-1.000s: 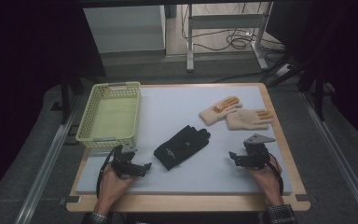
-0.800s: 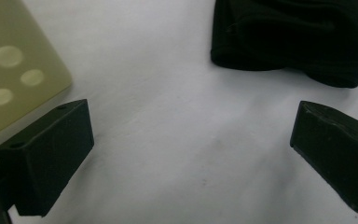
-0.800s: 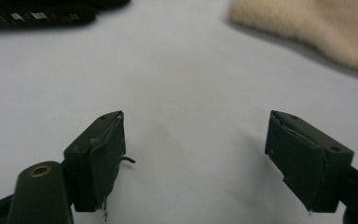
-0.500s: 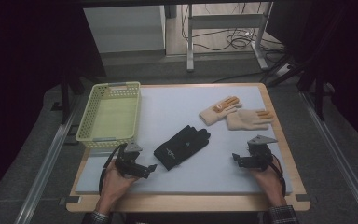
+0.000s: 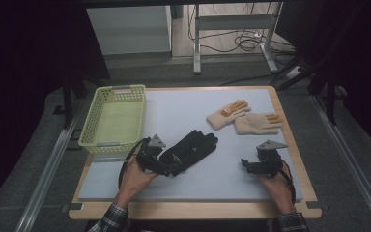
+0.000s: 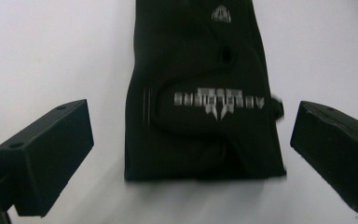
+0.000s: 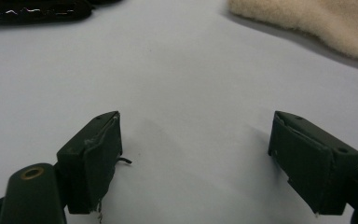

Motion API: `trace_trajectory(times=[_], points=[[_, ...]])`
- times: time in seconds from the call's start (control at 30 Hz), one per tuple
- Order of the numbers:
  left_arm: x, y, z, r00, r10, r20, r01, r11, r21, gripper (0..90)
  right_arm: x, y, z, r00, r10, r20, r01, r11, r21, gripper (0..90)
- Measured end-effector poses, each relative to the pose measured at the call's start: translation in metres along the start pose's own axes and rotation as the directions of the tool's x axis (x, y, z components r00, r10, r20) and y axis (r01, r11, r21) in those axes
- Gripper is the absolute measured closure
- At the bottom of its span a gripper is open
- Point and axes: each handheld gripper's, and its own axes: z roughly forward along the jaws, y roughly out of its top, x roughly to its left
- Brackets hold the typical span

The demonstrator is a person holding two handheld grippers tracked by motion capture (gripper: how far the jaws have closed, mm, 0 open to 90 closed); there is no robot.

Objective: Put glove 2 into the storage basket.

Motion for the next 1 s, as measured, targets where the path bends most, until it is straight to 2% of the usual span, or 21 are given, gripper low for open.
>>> trace_trajectory(times=[0.23,0.43,0.5,0.53,0.7,0.8,0.9,1.0], points=[[0.008,0.025,0.029,0.9999,-0.003,0.01,0.002,0.9988,0.049,0.0,0.0,0.0,0.0,1.0,-0.001,0.0,0.001,1.0,-0.001,16.9],[0.013,0.036,0.053,0.9996,-0.005,0.029,0.003,0.9973,0.074,0.0,0.0,0.0,0.0,1.0,0.0,0.0,0.0,1.0,-0.001,17.0],[0.011,0.039,0.059,0.9989,-0.001,0.046,-0.003,0.9963,0.085,0.0,0.0,0.0,0.0,1.0,-0.001,0.001,0.001,1.0,-0.001,16.9],[0.01,0.04,0.062,0.9981,0.014,0.06,-0.02,0.9955,0.093,0.0,0.0,0.0,0.0,1.0,-0.001,0.001,0.001,1.0,-0.001,17.0],[0.0,0.042,0.073,0.9961,0.045,0.076,-0.054,0.9912,0.121,0.0,0.0,0.0,0.0,1.0,-0.001,0.001,0.001,1.0,-0.001,16.9],[-0.009,0.041,0.076,0.994,0.105,0.031,-0.108,0.9821,0.154,0.0,0.0,0.0,0.0,1.0,-0.001,0.001,0.001,1.0,-0.001,16.9],[-0.01,0.042,0.076,0.9942,0.106,0.019,-0.107,0.9798,0.169,0.0,0.0,0.0,0.0,1.0,-0.001,0.001,0.001,1.0,-0.001,16.9],[-0.007,0.043,0.077,0.9948,0.099,0.025,-0.102,0.9793,0.175,0.0,0.0,0.0,0.0,1.0,-0.001,0.002,0.001,1.0,-0.001,17.0]])
